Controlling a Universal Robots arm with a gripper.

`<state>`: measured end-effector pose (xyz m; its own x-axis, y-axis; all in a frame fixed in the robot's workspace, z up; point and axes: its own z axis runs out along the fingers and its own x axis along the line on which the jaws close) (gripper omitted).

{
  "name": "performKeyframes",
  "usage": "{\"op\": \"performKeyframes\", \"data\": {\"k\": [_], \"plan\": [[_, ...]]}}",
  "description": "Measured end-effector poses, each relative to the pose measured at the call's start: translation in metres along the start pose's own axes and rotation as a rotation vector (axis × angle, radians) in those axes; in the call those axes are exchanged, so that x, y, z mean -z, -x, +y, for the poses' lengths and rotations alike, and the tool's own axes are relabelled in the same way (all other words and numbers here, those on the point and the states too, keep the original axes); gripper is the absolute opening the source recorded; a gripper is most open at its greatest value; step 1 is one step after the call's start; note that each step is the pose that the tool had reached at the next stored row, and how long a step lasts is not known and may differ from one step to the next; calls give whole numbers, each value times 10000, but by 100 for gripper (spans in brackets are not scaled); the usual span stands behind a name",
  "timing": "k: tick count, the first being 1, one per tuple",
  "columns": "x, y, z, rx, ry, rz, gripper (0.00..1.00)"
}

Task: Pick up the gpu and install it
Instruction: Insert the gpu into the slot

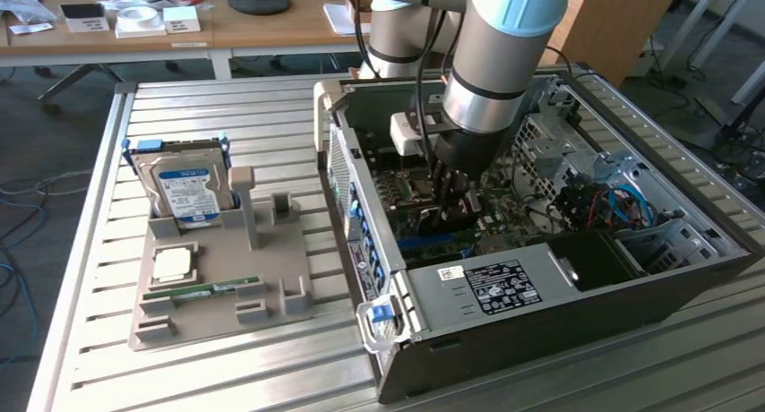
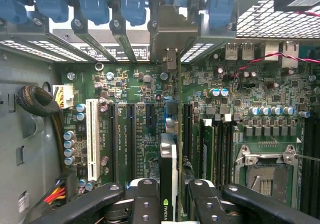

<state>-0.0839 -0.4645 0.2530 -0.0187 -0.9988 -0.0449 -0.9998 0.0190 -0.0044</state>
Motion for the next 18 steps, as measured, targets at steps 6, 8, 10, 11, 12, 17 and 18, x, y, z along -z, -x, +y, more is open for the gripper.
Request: {"op": "performKeyframes", "data": {"k": [6,8,10,11,12,17,18], "plan": [[-12,-1,0,0,0,5,27],[-15,-1,0,0,1,10,27],[-18,-1,0,0,0,13,27],[-19,-1,0,0,0,17,27],[-21,-1,0,-1,-1,21,27],[-31,-2,0,-6,0,46,27],[-31,-2,1,-6,0,48,27]]}}
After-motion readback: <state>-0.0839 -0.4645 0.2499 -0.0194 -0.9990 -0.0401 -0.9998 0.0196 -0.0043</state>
